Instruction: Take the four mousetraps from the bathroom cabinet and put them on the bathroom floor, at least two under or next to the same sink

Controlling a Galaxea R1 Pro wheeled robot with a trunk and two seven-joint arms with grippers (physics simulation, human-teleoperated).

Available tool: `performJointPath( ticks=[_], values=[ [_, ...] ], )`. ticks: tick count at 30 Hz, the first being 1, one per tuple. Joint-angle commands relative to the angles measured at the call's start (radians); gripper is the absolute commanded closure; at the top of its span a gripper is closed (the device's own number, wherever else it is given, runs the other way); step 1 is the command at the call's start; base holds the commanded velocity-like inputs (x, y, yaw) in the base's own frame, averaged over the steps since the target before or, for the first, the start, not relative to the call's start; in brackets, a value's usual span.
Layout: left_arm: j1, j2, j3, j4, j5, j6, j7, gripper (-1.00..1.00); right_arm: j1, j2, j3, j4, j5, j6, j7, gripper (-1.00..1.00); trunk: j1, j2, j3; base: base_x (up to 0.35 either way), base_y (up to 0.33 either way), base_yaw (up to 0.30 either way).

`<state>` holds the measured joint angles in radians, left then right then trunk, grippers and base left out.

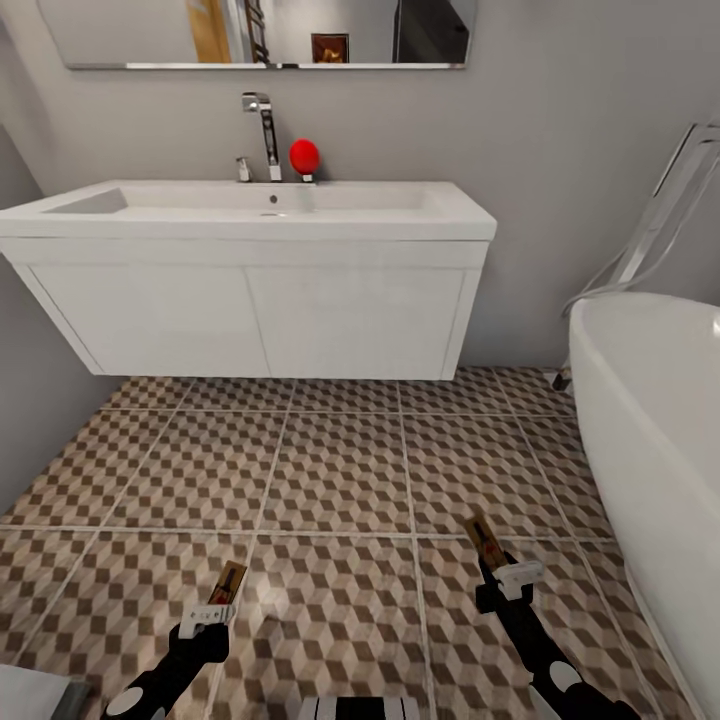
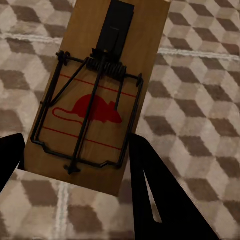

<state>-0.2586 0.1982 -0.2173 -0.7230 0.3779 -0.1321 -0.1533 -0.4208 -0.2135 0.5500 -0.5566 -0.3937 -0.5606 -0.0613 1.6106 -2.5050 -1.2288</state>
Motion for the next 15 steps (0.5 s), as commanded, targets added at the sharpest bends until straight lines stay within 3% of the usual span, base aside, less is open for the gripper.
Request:
performJointPath(
  ticks=[1,15],
  values=[
    [-0.001,0.001,-0.005,0.001,0.007,-0.004,0.003,1.0,-0.001,-0.001,0.008,0.0,-0.008,-0.004,-0.005,1.0,0.0,-0.001,-0.005,0.0,0.0,0.0],
    [-0.001,0.001,-0.005,0.001,0.007,-0.004,0.003,1.0,-0.001,-0.001,0.008,0.0,-0.008,-0.004,-0.005,1.0,0.007,-0.004,-0.059,0.0,0.0,0.0]
  ],
)
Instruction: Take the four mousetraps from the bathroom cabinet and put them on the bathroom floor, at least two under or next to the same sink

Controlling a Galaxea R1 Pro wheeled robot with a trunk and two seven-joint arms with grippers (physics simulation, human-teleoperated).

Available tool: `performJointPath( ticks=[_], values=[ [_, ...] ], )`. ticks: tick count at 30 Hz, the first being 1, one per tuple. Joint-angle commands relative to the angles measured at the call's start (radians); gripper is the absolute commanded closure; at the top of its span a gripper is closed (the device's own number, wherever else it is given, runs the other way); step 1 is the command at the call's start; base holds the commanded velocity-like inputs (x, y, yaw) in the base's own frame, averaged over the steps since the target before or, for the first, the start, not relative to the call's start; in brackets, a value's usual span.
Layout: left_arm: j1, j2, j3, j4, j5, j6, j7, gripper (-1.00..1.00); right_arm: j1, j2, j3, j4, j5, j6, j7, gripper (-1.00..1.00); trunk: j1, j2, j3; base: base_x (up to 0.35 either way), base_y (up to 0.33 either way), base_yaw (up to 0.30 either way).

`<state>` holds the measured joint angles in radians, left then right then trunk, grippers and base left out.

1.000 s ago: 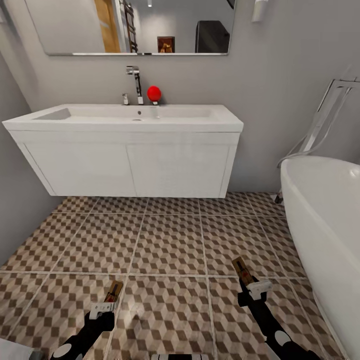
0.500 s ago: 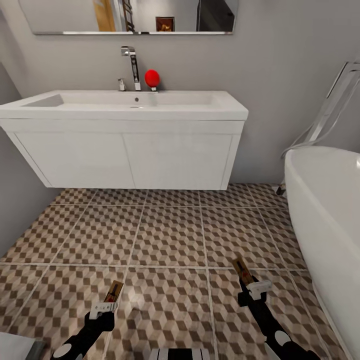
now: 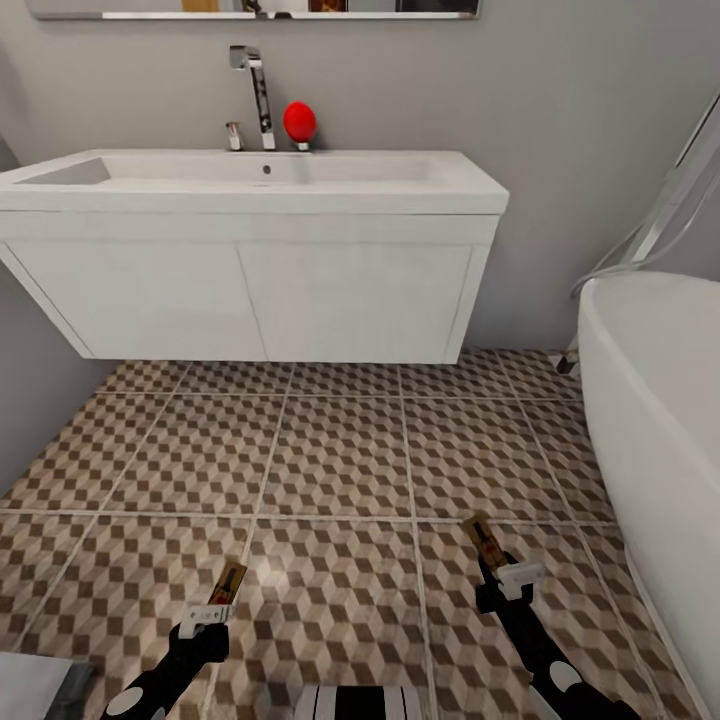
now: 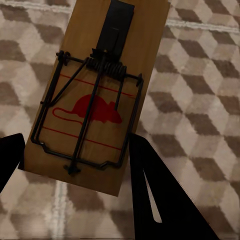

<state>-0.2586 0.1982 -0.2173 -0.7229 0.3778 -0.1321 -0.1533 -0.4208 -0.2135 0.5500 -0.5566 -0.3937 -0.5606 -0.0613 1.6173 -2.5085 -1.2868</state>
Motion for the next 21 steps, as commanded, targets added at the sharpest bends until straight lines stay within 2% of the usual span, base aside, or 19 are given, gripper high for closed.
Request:
performJointPath(
  ticks=[1,21],
  values=[
    [-0.001,0.001,-0.005,0.001,0.007,-0.004,0.003,1.0,-0.001,-0.001,0.008,0.0,-0.008,-0.004,-0.005,1.0,0.0,-0.001,-0.005,0.0,0.0,0.0],
    [-0.001,0.001,-0.005,0.009,0.007,-0.005,0.003,1.0,-0.001,-0.001,0.008,0.0,-0.008,-0.004,-0.005,1.0,0.009,-0.005,-0.082,0.0,0.0,0.0]
  ],
)
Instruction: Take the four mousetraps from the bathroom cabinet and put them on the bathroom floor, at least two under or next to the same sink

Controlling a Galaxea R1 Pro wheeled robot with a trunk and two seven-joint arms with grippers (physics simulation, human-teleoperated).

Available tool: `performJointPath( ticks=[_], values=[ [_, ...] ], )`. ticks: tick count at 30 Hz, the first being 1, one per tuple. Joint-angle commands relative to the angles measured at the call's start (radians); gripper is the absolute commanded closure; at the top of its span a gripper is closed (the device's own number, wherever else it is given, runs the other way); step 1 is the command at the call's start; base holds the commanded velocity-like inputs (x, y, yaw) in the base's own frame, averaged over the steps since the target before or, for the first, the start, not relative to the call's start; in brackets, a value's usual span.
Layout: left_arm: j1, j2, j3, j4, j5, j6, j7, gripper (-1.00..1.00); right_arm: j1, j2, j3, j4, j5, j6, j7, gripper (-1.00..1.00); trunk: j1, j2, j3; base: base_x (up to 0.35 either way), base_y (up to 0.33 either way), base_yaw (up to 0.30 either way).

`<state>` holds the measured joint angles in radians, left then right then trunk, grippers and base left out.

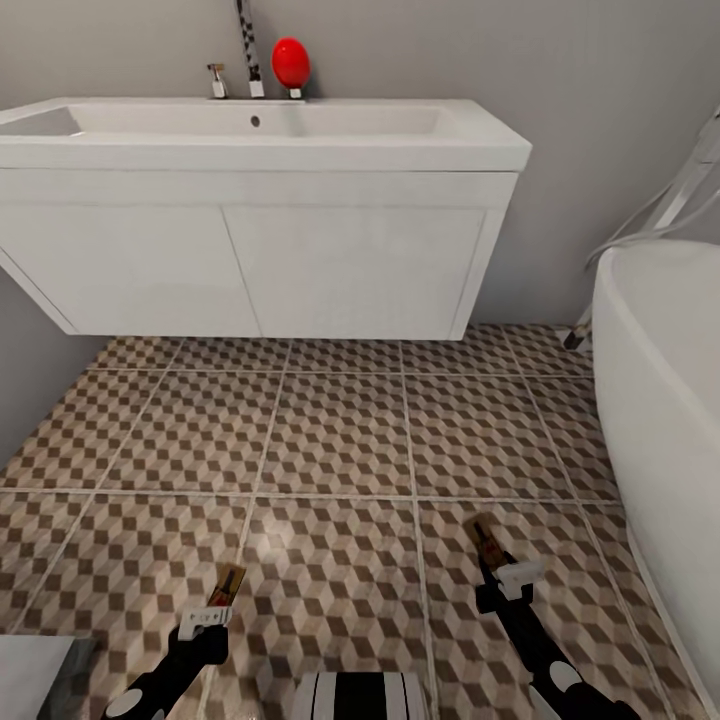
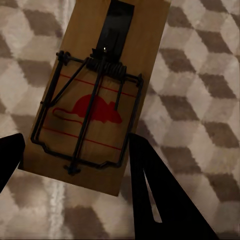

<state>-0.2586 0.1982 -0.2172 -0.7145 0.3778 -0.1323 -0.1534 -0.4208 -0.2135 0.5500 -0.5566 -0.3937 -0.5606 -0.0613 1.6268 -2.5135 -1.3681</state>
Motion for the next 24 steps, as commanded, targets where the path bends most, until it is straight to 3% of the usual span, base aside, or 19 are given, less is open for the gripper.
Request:
performJointPath(
  ticks=[1,24],
  values=[
    [-0.001,0.001,-0.005,0.001,0.007,-0.004,0.003,1.0,-0.001,-0.001,0.008,0.0,-0.008,-0.004,-0.005,1.0,0.0,-0.001,-0.005,0.0,0.0,0.0],
    [-0.001,0.001,-0.005,0.0,0.007,-0.006,0.003,1.0,-0.001,-0.001,0.008,-0.001,-0.01,-0.007,-0.005,1.0,0.011,-0.006,-0.094,0.0,0.0,0.0]
  ],
)
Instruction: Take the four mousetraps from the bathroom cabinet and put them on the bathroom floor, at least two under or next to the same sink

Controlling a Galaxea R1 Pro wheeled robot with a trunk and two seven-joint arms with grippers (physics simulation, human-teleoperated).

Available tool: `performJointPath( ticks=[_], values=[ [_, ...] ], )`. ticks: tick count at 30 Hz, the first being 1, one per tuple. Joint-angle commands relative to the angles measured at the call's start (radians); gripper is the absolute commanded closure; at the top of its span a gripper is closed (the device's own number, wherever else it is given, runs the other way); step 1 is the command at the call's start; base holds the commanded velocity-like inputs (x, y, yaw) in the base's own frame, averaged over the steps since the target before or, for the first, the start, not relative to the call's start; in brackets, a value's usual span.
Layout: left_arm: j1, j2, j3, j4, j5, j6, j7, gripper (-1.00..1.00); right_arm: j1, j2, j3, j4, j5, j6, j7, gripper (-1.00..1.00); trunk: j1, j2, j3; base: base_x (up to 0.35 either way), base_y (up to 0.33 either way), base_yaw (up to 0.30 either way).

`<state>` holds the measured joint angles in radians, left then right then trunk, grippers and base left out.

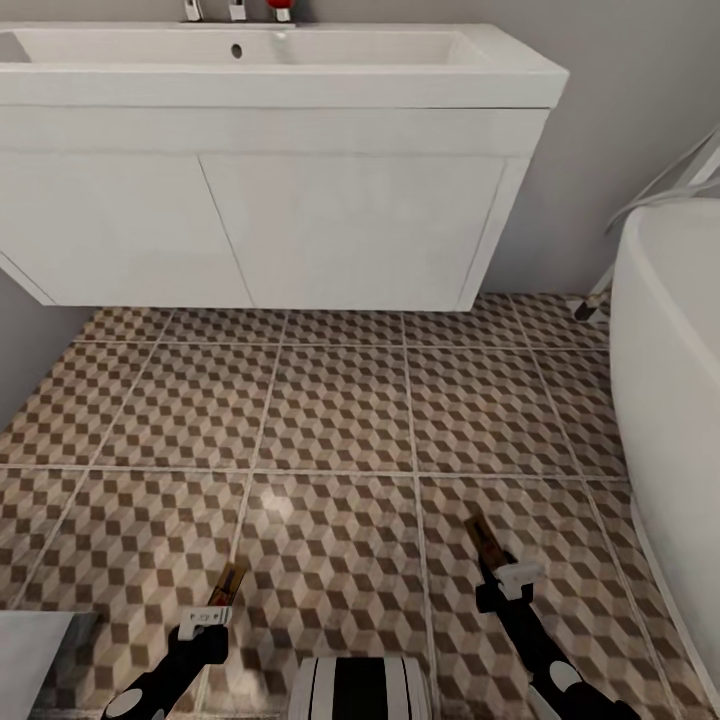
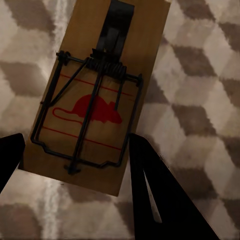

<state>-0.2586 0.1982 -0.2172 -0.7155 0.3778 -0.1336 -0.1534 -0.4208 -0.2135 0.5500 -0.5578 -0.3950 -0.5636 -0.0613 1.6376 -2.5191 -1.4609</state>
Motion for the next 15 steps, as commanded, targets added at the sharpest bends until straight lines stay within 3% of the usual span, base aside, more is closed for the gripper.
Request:
performJointPath(
  ticks=[1,15],
  values=[
    [-0.001,0.001,-0.005,0.001,0.007,-0.004,0.003,1.0,-0.001,-0.001,0.008,0.0,-0.008,-0.004,-0.005,1.0,0.0,0.0,-0.005,0.0,0.0,0.0],
    [-0.001,0.001,-0.004,0.001,0.007,-0.005,0.003,1.0,-0.001,-0.001,0.008,-0.004,-0.007,-0.002,-0.005,1.0,0.007,-0.004,-0.059,0.0,0.0,0.0]
  ],
)
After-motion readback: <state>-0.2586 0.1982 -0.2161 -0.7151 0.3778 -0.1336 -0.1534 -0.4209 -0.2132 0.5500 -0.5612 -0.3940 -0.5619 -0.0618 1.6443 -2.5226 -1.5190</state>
